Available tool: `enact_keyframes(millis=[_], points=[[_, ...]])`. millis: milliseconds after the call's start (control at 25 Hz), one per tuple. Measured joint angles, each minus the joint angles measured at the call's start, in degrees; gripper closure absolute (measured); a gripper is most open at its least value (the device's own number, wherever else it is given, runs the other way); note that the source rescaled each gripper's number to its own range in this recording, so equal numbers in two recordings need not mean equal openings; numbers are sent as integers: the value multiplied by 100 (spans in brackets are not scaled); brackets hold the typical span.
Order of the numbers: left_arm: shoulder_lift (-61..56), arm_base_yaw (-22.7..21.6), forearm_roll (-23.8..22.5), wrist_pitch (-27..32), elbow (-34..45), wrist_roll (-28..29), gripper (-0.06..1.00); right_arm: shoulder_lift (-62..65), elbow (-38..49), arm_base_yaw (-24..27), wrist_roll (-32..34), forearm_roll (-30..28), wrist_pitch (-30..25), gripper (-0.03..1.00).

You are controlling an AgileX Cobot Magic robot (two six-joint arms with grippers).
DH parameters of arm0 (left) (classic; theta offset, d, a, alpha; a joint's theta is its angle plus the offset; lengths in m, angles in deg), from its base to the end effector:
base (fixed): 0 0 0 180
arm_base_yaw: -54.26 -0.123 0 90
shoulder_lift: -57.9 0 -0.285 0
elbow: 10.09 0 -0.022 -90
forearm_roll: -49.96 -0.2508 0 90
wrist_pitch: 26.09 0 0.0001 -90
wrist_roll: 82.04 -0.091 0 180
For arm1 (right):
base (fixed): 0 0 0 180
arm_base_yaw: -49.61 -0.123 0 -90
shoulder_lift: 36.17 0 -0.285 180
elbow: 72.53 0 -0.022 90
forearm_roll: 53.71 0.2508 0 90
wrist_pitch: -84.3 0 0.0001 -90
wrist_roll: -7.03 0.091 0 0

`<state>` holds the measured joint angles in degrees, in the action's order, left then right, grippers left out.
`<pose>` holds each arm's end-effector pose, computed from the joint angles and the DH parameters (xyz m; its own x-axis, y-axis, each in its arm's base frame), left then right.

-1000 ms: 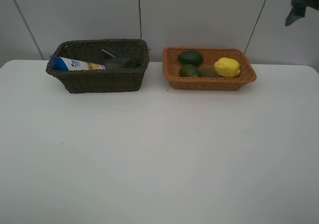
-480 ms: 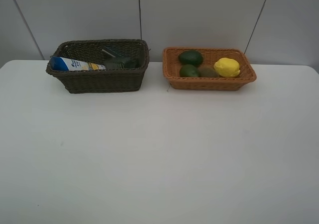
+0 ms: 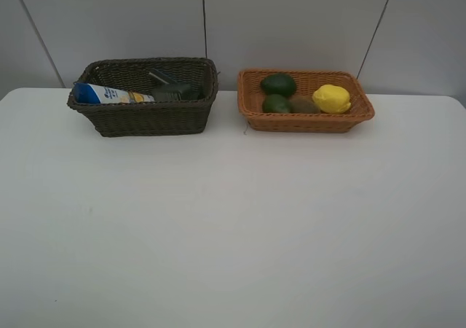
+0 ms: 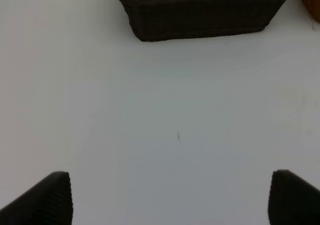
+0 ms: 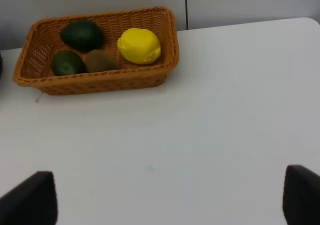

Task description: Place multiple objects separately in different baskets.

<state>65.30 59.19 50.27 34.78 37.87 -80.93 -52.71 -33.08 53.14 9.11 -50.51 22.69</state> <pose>-0.0072 0.0002 0.2801 -0.4422 0.0161 -0.8968 0.0804 0.9965 -0.0218 0.0032 0.0043 0.3205 -0.4598 0.0912 -0.8833 0.0470 0.9958 0.0784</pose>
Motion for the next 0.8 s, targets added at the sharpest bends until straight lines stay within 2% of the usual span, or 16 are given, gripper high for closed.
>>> enact_keyframes(millis=[320,640,800], points=[[0,0,0,0,0,0,-6,897,13,0,-131,18,-333,-1],[0,0,0,0,0,0,-6,902,748,0,-392,24,-148,-1],[0,0,0,0,0,0,-6,902,846,0,-409,101,24,-1]])
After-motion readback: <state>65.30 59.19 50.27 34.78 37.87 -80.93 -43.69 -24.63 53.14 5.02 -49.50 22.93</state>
